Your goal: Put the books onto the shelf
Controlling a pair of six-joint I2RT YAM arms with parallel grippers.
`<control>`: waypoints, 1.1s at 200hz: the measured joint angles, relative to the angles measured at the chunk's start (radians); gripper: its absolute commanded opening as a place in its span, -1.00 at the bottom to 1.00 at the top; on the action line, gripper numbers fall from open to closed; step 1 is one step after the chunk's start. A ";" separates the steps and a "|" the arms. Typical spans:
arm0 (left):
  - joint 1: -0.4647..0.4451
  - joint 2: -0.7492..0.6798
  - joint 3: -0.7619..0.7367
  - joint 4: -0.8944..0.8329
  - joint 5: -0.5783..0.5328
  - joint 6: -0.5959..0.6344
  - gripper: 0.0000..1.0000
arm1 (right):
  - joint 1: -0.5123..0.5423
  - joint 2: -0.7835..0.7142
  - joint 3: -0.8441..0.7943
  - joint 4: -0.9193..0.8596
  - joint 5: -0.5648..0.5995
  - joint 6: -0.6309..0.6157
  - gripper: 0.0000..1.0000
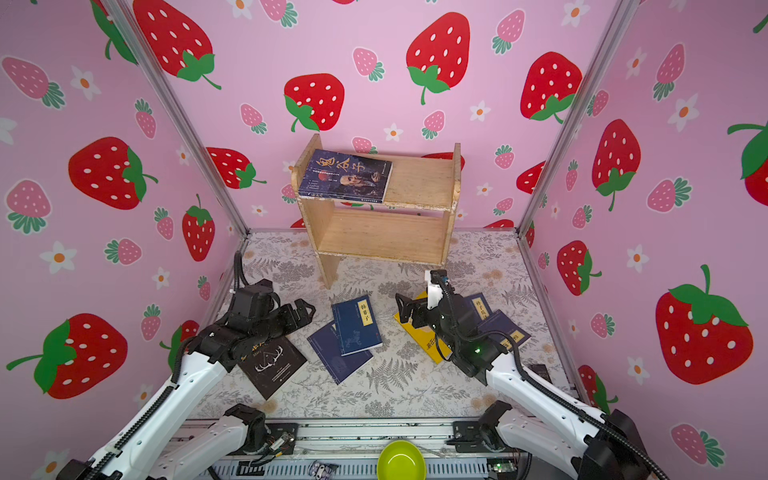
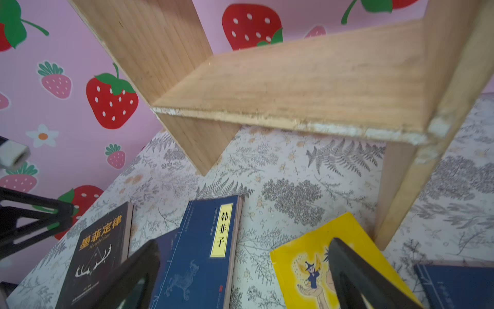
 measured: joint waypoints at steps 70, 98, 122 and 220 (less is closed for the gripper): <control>0.174 -0.201 -0.199 -0.195 -0.283 -0.288 0.99 | 0.209 0.433 0.147 0.142 -0.083 -0.043 1.00; 0.280 -0.255 -0.254 -0.216 -0.294 -0.338 0.99 | 0.243 0.687 0.394 0.148 -0.156 -0.061 0.99; 0.356 -0.275 -0.307 -0.212 -0.276 -0.347 0.99 | 0.257 0.859 0.578 0.092 -0.235 -0.061 0.95; 0.442 -0.369 -0.521 -0.110 -0.089 -0.344 0.94 | 0.332 1.297 1.065 -0.207 -0.503 -0.082 0.70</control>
